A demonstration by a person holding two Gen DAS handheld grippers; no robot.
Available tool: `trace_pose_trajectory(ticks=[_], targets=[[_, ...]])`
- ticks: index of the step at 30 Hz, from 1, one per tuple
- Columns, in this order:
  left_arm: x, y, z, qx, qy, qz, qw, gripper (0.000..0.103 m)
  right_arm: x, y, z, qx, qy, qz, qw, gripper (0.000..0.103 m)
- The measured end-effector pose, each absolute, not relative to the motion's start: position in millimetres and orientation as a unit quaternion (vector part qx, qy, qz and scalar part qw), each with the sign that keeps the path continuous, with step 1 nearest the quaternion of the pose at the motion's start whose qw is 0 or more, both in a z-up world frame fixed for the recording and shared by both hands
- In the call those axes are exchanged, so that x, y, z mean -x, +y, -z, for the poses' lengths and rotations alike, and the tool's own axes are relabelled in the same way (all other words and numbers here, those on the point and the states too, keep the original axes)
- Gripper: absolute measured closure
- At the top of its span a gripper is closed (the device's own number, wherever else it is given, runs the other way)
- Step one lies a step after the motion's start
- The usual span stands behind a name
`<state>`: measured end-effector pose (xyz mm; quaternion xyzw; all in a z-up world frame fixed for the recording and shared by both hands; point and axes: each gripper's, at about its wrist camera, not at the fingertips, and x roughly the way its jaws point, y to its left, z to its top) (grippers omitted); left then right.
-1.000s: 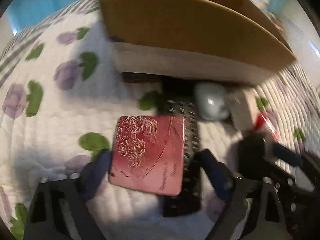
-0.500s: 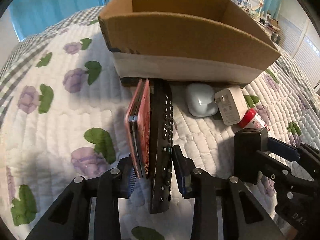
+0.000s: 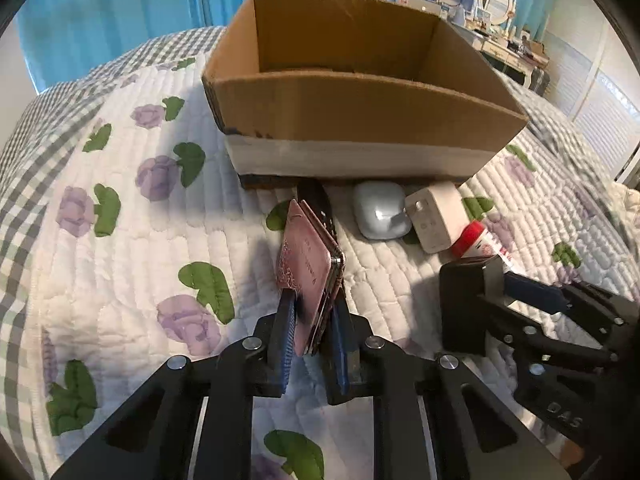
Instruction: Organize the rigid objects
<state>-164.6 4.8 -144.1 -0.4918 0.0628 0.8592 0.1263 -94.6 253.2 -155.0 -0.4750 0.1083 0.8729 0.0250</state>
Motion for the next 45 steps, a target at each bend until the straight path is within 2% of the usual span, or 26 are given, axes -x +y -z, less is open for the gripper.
trace_pose_trajectory(ticks=[4,8,9,11,21,29,36,40,45], targets=[[161,11,146,0.492,0.058,-0.860,0.120,0.078,95,253,155,0.475,0.110,-0.873,0.024,0.060],[160,12,142,0.480,0.058,-0.870,0.096,0.078,94,253,156,0.474,0.110,-0.873,0.023,0.061],[159,11,139,0.474,0.058,-0.873,0.095,0.079,94,252,156,0.474,0.110,-0.873,0.023,0.061],[157,10,132,0.460,0.063,-0.880,0.094,0.092,95,252,157,0.474,0.109,-0.873,0.022,0.061],[143,6,97,0.424,0.059,-0.899,0.097,0.093,86,244,142,0.461,0.086,-0.883,0.027,0.061],[132,16,27,0.361,0.052,-0.924,0.119,0.093,80,248,64,0.396,0.059,-0.916,0.031,0.061],[167,39,-18,0.321,0.058,-0.935,0.143,0.093,109,266,-10,0.341,0.025,-0.939,0.042,0.061],[207,54,-13,0.327,0.071,-0.932,0.140,0.093,140,275,-31,0.323,0.006,-0.945,0.047,0.061],[261,62,27,0.363,0.073,-0.920,0.127,0.093,179,286,-21,0.330,0.006,-0.943,0.041,0.061]])
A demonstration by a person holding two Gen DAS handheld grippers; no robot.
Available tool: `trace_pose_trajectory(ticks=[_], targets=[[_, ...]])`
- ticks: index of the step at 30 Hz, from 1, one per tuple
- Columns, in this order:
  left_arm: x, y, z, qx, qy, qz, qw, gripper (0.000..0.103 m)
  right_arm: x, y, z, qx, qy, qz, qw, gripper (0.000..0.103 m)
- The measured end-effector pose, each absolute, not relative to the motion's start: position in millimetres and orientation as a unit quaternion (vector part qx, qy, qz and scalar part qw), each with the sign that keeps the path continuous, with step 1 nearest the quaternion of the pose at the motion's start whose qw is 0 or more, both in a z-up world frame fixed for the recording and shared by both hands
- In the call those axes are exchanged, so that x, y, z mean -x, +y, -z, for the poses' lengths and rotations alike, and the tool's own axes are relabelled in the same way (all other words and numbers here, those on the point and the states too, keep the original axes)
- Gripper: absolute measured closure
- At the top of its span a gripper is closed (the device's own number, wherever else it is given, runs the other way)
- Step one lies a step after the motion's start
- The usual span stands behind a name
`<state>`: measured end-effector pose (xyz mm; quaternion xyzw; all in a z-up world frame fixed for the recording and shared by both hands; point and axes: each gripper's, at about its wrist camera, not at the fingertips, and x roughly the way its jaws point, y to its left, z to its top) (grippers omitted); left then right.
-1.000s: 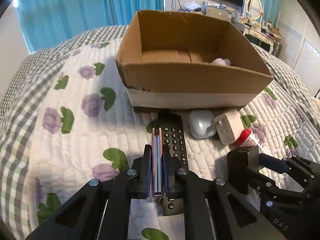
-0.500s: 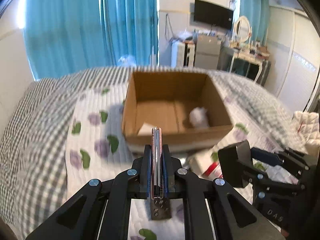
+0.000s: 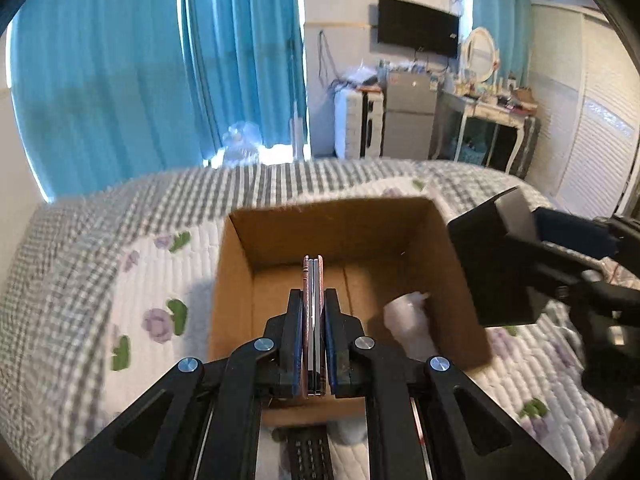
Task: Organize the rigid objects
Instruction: 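Lower the card case and power bank into the box and open both grippers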
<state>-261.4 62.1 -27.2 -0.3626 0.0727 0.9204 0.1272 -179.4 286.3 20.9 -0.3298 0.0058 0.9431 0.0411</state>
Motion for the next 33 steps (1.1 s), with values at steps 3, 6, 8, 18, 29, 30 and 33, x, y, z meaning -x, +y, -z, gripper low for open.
trace_pose_trajectory(ticks=[3,6,8,18,29,30,33], targets=[[276,62,50,0.374,0.081,-0.916,0.119,0.093,202,291,0,0.344,0.007,-0.938,0.038,0.061],[286,61,68,0.382,0.089,-0.912,0.121,0.093,214,296,21,0.360,0.015,-0.932,0.032,0.061],[288,61,71,0.380,0.086,-0.913,0.123,0.093,220,298,32,0.368,0.020,-0.929,0.029,0.061],[281,48,49,0.355,0.059,-0.925,0.122,0.040,240,299,32,0.372,0.022,-0.927,0.030,0.061],[250,33,15,0.320,0.093,-0.938,0.092,0.028,251,292,19,0.350,0.047,-0.935,0.037,0.030],[245,32,11,0.317,0.096,-0.939,0.087,0.026,246,290,13,0.345,0.044,-0.937,0.039,0.027],[218,27,-12,0.298,0.098,-0.947,0.069,0.018,218,285,-15,0.337,0.013,-0.940,0.055,0.027]])
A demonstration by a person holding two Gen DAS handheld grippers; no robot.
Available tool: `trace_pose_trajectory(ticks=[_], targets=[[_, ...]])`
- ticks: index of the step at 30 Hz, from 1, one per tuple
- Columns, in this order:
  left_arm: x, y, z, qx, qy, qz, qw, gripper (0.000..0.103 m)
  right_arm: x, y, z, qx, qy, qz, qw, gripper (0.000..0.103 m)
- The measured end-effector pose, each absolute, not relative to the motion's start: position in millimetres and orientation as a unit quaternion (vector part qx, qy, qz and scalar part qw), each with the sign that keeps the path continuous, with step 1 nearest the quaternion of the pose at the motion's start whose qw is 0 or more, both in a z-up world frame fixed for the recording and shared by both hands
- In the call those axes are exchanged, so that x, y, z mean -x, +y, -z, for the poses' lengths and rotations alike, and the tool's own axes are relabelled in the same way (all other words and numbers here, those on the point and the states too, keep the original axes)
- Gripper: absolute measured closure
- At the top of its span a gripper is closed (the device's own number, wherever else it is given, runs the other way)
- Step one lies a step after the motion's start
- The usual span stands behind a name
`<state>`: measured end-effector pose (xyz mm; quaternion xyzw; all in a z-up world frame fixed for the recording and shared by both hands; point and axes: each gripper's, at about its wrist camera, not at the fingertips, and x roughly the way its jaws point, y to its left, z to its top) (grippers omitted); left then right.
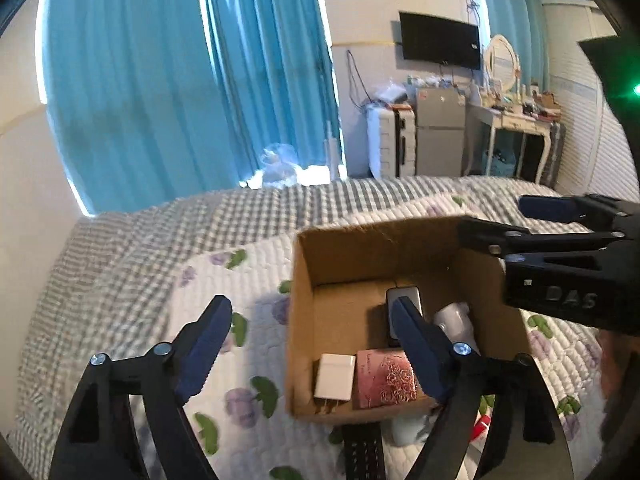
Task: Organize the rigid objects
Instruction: 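Lower the card case and power bank into the box and open both grippers, then grasp the black remote with the left gripper while the right grasps the pill bottle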
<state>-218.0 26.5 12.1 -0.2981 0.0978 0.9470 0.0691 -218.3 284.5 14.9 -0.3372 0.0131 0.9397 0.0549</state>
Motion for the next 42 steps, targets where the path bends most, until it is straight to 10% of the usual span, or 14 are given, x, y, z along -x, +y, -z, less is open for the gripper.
trace_pose_trajectory(ticks=[10,23,31,34,42], targets=[[142,2,-29,0.294,0.066,-0.952,0.053,0.013,117,276,-51,0.333,-0.043,-0.939,0.078,0.001],[139,11,91,0.403,0.042,-0.913,0.043,0.013,108,286,120,0.464,-0.010,-0.885,0.037,0.002],[150,24,137,0.436,0.047,-0.898,0.042,0.013,124,269,179,0.533,-0.039,-0.845,0.003,0.029],[151,26,144,0.447,0.044,-0.893,0.044,0.013,127,269,185,0.542,-0.043,-0.839,0.007,0.061],[158,39,162,0.475,0.054,-0.878,0.043,0.013,106,286,151,0.483,-0.009,-0.875,0.032,0.066]])
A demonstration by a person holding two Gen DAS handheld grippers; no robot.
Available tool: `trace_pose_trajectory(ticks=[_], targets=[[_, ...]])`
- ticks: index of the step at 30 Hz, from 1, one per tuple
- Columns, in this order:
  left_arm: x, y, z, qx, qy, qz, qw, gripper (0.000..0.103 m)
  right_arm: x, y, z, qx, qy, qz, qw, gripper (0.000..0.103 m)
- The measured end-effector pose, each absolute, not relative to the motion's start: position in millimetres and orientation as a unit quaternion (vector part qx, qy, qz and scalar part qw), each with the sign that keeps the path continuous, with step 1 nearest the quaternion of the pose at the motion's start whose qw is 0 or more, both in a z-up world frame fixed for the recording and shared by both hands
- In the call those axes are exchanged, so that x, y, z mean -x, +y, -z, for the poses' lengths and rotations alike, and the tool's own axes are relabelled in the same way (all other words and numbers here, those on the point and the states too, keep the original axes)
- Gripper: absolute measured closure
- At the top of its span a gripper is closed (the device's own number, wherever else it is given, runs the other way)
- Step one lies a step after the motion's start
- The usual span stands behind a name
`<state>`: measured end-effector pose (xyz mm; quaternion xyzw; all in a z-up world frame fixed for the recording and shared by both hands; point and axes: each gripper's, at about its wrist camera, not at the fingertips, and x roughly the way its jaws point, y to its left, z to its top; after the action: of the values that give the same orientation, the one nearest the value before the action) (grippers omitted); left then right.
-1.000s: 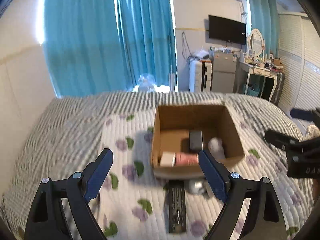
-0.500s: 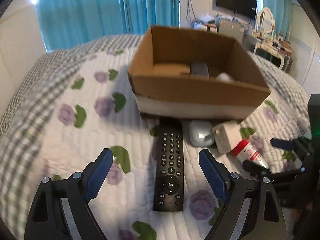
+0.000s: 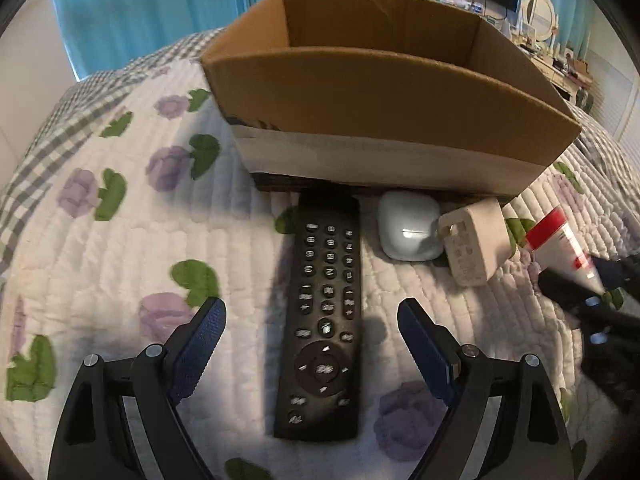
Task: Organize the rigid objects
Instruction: 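Grasp the black remote with the left gripper while the right grasps the pill bottle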
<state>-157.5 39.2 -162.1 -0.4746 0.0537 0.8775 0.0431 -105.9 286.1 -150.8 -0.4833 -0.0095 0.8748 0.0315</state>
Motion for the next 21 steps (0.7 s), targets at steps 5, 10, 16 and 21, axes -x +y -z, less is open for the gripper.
trace_pose_trajectory(ticks=[5,10,16,21], targets=[[161,47,177,0.482,0.067,-0.873,0.042,0.018,103,291,147,0.481,0.007,-0.876,0.034,0.066],[151,53,173,0.481,0.076,-0.872,0.058,0.063,97,296,146,0.478,0.011,-0.878,0.033,0.066],[120,50,145,0.468,0.070,-0.877,0.083,0.065,91,297,132,0.465,0.017,-0.884,0.044,0.066],[98,44,113,0.449,0.060,-0.885,0.106,0.075,79,294,107,0.444,0.024,-0.895,0.049,0.066]])
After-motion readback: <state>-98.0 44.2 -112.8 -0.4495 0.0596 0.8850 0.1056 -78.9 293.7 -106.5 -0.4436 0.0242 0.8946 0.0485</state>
